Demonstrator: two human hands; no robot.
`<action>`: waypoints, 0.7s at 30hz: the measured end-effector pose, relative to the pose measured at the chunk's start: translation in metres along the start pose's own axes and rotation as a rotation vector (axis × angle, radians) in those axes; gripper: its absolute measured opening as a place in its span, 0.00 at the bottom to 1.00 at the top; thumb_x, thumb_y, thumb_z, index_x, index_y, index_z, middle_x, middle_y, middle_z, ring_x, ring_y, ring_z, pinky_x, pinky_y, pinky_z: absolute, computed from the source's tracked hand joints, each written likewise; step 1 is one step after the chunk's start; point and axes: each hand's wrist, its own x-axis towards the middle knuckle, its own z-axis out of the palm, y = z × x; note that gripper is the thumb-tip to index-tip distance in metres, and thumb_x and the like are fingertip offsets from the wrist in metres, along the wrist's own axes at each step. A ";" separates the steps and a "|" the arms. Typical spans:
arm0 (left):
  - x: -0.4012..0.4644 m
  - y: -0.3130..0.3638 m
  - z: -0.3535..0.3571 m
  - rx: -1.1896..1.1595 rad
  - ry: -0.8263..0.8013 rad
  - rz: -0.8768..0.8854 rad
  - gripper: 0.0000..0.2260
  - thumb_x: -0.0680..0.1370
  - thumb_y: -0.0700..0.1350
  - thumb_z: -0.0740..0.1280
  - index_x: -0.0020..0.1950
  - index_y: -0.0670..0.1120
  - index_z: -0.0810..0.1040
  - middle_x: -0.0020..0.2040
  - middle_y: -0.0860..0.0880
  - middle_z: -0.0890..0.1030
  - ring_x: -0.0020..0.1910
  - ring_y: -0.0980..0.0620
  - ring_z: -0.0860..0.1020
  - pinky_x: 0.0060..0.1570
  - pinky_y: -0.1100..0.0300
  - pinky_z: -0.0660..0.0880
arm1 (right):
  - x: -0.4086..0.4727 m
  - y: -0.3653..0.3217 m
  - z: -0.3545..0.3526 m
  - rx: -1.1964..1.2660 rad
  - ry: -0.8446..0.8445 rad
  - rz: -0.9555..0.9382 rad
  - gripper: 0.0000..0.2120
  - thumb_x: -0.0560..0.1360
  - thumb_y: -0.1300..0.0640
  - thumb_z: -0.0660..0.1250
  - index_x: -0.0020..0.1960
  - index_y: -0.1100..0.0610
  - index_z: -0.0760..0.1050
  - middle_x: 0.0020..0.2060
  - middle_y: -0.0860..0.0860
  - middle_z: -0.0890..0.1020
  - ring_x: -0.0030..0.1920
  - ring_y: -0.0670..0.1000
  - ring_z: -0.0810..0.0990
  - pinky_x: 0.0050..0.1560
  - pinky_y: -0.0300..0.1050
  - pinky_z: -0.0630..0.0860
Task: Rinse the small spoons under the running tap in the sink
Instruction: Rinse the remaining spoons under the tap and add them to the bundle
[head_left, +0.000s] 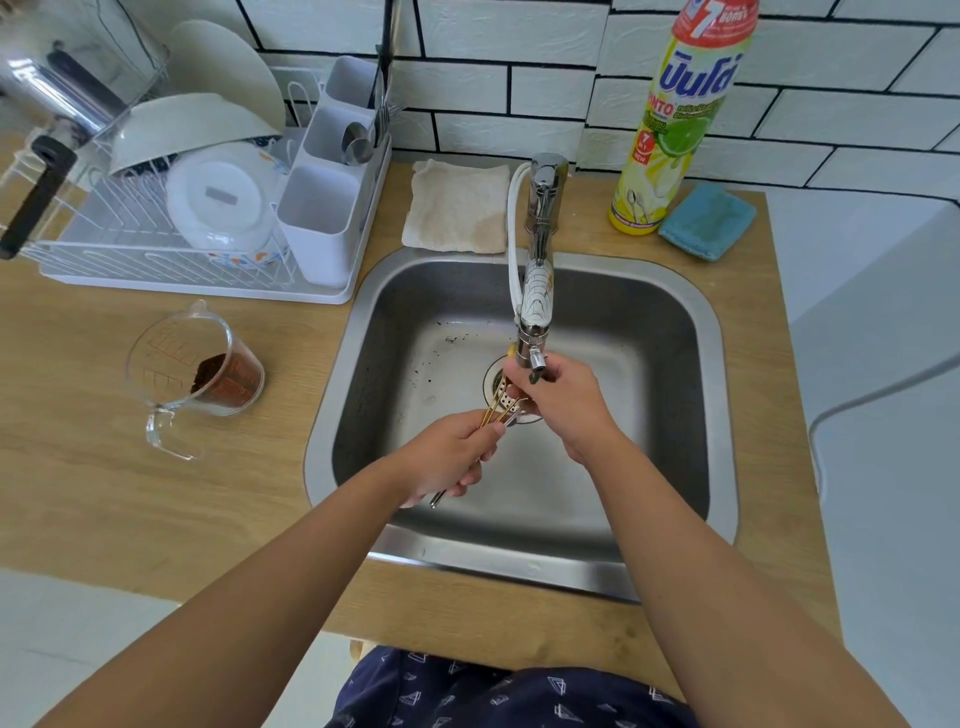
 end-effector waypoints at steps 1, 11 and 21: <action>-0.001 0.000 0.000 -0.055 -0.010 0.000 0.11 0.85 0.51 0.60 0.47 0.47 0.73 0.37 0.51 0.72 0.26 0.56 0.66 0.24 0.63 0.64 | 0.000 -0.001 -0.001 -0.013 -0.005 0.003 0.04 0.78 0.58 0.74 0.48 0.58 0.84 0.33 0.47 0.84 0.35 0.44 0.83 0.38 0.40 0.81; -0.005 -0.002 -0.005 -0.114 -0.103 -0.043 0.10 0.86 0.50 0.58 0.54 0.45 0.72 0.38 0.51 0.72 0.28 0.57 0.64 0.27 0.64 0.62 | -0.002 -0.007 -0.001 0.036 -0.049 0.043 0.09 0.84 0.61 0.63 0.59 0.53 0.81 0.46 0.49 0.89 0.40 0.48 0.86 0.40 0.44 0.83; -0.002 0.004 -0.010 -0.220 -0.105 -0.067 0.18 0.85 0.54 0.59 0.65 0.43 0.75 0.38 0.51 0.70 0.27 0.56 0.61 0.26 0.64 0.58 | 0.002 -0.012 -0.008 0.047 -0.150 0.013 0.07 0.80 0.66 0.69 0.53 0.56 0.81 0.39 0.49 0.87 0.41 0.49 0.85 0.48 0.51 0.82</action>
